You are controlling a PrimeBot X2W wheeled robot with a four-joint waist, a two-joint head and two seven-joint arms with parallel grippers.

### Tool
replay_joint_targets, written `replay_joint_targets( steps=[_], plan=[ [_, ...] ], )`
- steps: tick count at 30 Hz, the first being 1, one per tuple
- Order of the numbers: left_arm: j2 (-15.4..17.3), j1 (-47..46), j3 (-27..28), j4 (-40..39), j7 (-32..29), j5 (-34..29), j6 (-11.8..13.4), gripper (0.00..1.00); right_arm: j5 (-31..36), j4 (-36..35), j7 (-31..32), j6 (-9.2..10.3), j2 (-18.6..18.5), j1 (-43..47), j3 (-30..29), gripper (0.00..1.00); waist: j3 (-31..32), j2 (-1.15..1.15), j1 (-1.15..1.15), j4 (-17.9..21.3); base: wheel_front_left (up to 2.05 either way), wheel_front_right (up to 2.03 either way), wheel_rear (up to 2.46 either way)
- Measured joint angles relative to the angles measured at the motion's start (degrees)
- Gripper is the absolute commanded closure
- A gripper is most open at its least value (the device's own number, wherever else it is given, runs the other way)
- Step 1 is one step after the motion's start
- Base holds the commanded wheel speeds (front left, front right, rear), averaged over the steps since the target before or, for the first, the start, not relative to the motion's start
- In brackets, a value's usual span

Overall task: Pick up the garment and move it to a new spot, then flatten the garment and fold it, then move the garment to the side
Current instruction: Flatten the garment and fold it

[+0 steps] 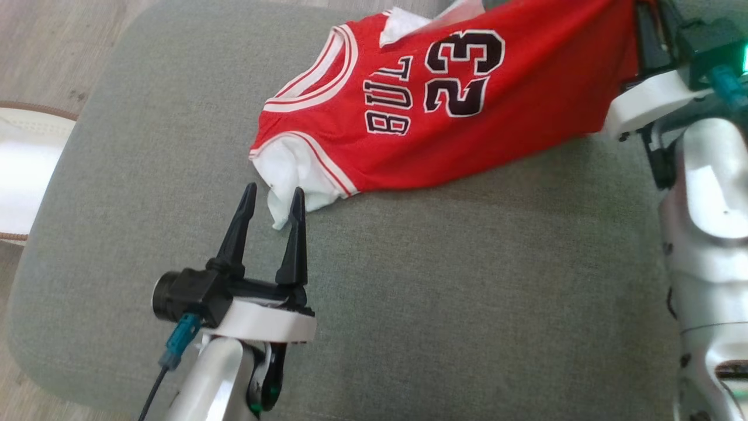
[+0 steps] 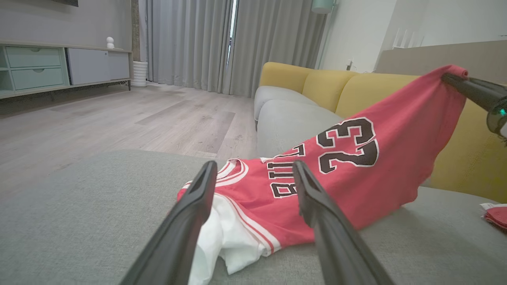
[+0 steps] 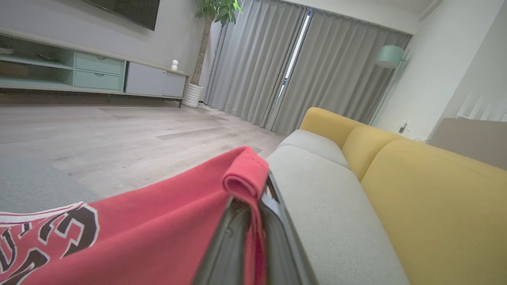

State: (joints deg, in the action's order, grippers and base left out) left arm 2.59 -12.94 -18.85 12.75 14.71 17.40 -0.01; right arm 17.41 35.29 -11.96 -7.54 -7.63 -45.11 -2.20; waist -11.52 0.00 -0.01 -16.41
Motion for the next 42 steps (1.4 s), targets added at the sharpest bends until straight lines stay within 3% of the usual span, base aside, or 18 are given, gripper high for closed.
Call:
replay_joint_targets(
  steps=[9, 19, 20, 26, 33, 38, 42],
  plan=[
    [0.0, 0.2, -1.4, -0.2, 0.0, 0.4, -0.2, 0.0, -0.9, -0.2, 5.9, 0.0, -5.1, -0.4, 3.8, 1.0, -2.1, 0.0, 0.01, -2.0, 0.0, 0.0, 0.0],
    [-0.1, -3.1, -4.6, -0.3, 0.0, 2.4, -1.0, 0.0, -0.4, 17.2, 8.2, 0.0, -12.7, -14.9, 9.0, 1.0, -7.4, 0.0, 0.01, -7.4, 0.0, 0.0, 0.0],
    [-0.1, -3.5, -5.0, -0.3, 0.0, 2.8, -1.0, 0.0, 0.0, 19.0, 8.2, 0.0, -13.1, -16.1, 9.0, 0.0, -8.0, 0.0, 0.01, -8.0, 0.0, 0.0, 0.0],
    [-0.2, -4.4, -5.0, -0.5, 0.0, 3.3, -0.5, 0.0, 0.4, 26.8, 7.2, 0.0, -12.3, -17.9, 7.8, 0.0, -10.1, 0.0, 0.02, -9.2, 0.0, 0.0, 0.0],
    [-0.2, -4.4, -3.1, -0.5, 0.0, 3.1, -0.5, 0.0, -1.0, 29.0, 0.1, 0.0, -10.0, -18.0, 5.7, 0.0, -8.4, 0.0, 0.01, -5.4, 0.0, 0.0, 0.0],
    [-0.2, -4.4, -0.9, -0.5, 0.0, 1.6, -0.5, 0.0, -5.6, 25.7, -2.2, 0.0, -7.1, -17.3, 5.1, 0.0, -6.2, 0.0, 0.01, -1.3, 0.0, 0.0, 0.0],
    [-0.2, -4.0, 1.0, -0.5, 0.0, 0.8, -0.5, 0.0, -11.1, 16.2, -2.4, 0.0, -4.4, -11.7, 5.4, 0.0, -4.0, 0.0, 0.0, 2.2, 0.0, 0.0, 0.0]
  ],
)
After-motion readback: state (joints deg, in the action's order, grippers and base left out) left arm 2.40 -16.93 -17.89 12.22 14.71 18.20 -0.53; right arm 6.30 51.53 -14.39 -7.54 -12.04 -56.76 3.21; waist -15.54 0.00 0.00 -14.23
